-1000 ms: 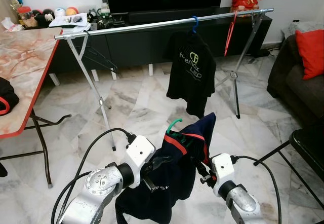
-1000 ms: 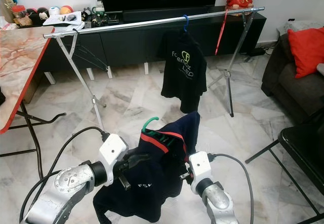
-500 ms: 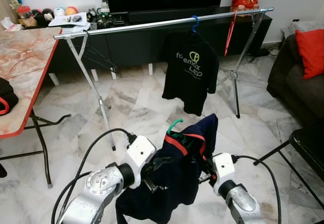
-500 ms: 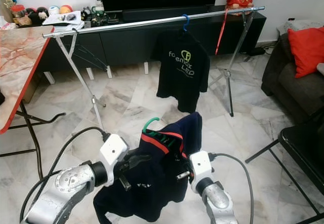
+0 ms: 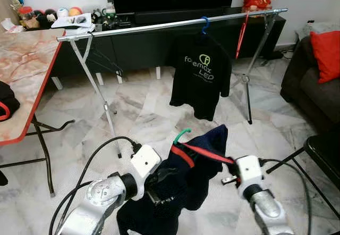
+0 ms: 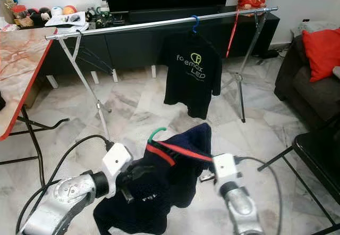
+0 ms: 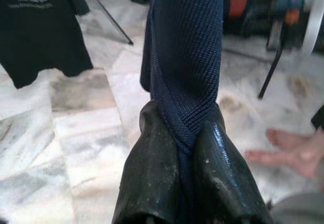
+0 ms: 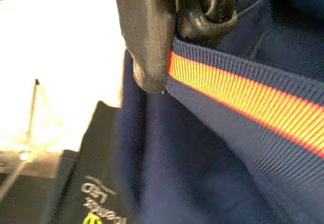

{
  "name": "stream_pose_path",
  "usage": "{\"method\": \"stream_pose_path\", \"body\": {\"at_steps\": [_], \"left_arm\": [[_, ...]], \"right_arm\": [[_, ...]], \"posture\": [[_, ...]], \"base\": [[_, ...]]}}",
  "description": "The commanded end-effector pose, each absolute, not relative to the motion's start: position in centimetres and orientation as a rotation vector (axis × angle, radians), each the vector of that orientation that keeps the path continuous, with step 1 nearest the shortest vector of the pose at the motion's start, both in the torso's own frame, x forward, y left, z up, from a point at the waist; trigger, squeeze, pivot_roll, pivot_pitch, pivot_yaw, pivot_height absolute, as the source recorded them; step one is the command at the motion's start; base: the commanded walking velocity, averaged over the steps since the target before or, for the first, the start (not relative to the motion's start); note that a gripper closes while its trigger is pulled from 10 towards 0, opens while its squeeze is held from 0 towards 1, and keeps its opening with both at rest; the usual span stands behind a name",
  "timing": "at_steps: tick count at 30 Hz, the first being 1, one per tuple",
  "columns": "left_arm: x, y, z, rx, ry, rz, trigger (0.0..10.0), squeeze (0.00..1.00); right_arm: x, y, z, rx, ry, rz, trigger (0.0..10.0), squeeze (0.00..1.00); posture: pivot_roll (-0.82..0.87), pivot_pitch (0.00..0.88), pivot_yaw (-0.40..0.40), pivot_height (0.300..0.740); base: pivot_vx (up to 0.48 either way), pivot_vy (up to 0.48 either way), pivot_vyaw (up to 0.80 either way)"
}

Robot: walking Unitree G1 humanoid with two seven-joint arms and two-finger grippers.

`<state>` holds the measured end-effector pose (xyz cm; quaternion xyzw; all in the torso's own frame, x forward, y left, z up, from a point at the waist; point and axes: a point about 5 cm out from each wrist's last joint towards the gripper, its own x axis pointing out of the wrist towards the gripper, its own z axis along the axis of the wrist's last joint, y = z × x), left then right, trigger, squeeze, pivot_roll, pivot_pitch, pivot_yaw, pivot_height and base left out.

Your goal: Hang hanger

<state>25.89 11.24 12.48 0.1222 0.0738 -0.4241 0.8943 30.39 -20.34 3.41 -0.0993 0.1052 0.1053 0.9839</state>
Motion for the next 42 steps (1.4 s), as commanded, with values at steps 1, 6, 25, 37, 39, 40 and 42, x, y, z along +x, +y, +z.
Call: {"method": "stream_pose_path", "body": {"at_steps": [1,6,25,37,39,40,42], "left_arm": [[25.9,12.5,12.8,0.321,0.150,-0.892,10.0,0.00],[25.2,13.7,12.6,0.382,0.196,-0.993,10.0,0.00],[24.2,19.5,15.5,0.345,0.273,-1.221,10.0,0.00],[22.9,20.8,15.9,0.352,0.366,-1.372,10.0,0.00],[22.8,20.6,15.9,0.394,0.391,-1.396,10.0,0.00],[22.9,20.7,15.6,0.455,0.426,-1.401,10.0,0.00],[22.9,20.7,15.6,0.462,0.427,-1.409,10.0,0.00]], "right_arm": [[30.4,-21.6,3.4,-0.224,0.240,0.173,0.0,0.00],[30.7,-22.8,4.1,-0.248,0.234,0.151,0.0,0.00],[30.7,-25.1,4.6,-0.342,0.282,0.134,0.0,0.00],[30.6,-25.9,4.6,-0.416,0.322,0.118,0.0,0.00],[30.6,-26.1,4.7,-0.428,0.322,0.115,0.0,0.00],[30.7,-26.1,4.7,-0.437,0.322,0.113,0.0,0.00],[30.7,-26.1,4.7,-0.442,0.322,0.115,0.0,0.00]], "posture": [[-0.03,0.064,0.022,0.740],[-0.03,0.070,0.018,0.740],[-0.03,0.095,-0.010,0.740],[-0.03,0.100,-0.012,0.740],[-0.03,0.100,-0.012,0.740],[-0.03,0.101,-0.012,0.740],[-0.03,0.100,-0.012,0.740]], "base": [[0.000,0.000,0.00],[0.000,0.000,0.00],[0.000,0.000,0.00],[0.000,0.000,0.00],[0.000,0.000,0.00],[0.000,0.000,0.00],[0.000,0.000,0.00]]}}
